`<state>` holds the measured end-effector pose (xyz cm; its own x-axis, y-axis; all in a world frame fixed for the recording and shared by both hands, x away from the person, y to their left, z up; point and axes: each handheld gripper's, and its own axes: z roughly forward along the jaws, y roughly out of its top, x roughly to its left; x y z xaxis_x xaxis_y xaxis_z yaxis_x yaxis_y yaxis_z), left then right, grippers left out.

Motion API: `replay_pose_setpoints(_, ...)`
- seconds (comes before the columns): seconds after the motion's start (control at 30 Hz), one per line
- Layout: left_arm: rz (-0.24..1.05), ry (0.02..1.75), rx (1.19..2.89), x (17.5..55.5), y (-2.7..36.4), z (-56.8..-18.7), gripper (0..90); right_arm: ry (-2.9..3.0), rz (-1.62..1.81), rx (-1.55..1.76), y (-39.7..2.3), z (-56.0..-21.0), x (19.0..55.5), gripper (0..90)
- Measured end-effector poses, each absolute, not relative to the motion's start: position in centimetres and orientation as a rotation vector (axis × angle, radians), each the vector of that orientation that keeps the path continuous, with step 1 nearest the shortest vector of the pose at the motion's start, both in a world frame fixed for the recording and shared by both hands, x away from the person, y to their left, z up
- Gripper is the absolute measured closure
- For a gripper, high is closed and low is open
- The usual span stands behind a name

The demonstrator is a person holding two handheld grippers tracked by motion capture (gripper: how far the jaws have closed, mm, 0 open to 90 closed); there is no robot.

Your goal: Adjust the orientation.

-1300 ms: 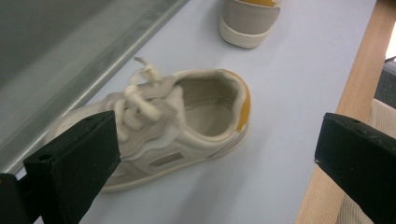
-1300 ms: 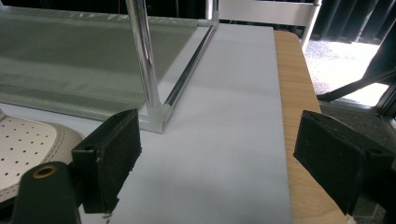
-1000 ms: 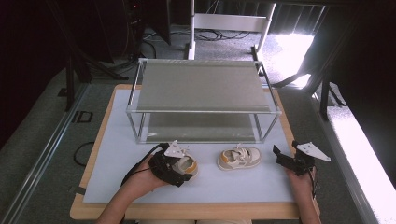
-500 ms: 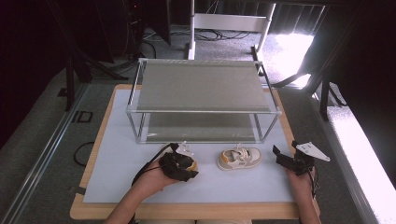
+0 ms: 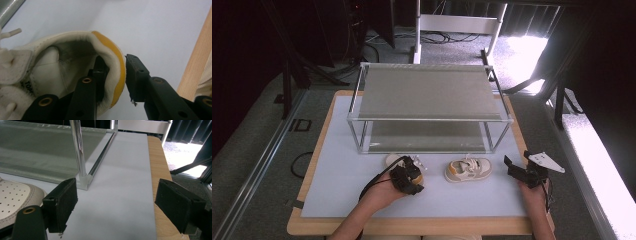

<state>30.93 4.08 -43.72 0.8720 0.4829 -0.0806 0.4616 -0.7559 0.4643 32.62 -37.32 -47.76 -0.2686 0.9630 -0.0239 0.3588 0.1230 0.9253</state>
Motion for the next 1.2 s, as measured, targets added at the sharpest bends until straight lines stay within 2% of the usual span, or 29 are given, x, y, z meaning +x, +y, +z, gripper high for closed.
replay_pose_setpoints(0.2,-0.017,0.6,2.605,30.7,4.1,-43.6,77.2,1.729,1.139,1.285,-37.3,-47.8,32.6,17.3)
replay_pose_setpoints(0.43,-0.089,0.325,2.734,30.1,4.3,-43.1,78.3,1.733,1.128,1.283,-37.3,-47.8,32.6,17.3)
replay_pose_setpoints(0.63,-0.065,0.027,2.763,29.9,5.4,-42.6,78.0,1.731,1.132,1.285,-37.3,-47.8,32.6,17.3)
replay_pose_setpoints(0.73,-0.051,-0.019,2.78,30.3,6.2,-42.1,77.8,1.732,1.131,1.285,-37.3,-47.8,32.6,17.3)
replay_pose_setpoints(1.0,-0.102,0.026,2.815,31.0,7.1,-42.4,75.5,1.731,1.13,1.285,-37.3,-47.8,32.6,17.3)
replay_pose_setpoints(1.13,-0.114,0.111,2.774,31.1,8.0,-43.0,72.6,1.732,1.129,1.282,-37.3,-47.8,32.6,17.3)
replay_pose_setpoints(1.2,-0.072,0.141,2.764,31.1,8.2,-43.1,63.8,1.732,1.127,1.28,-37.2,-47.8,32.6,17.3)
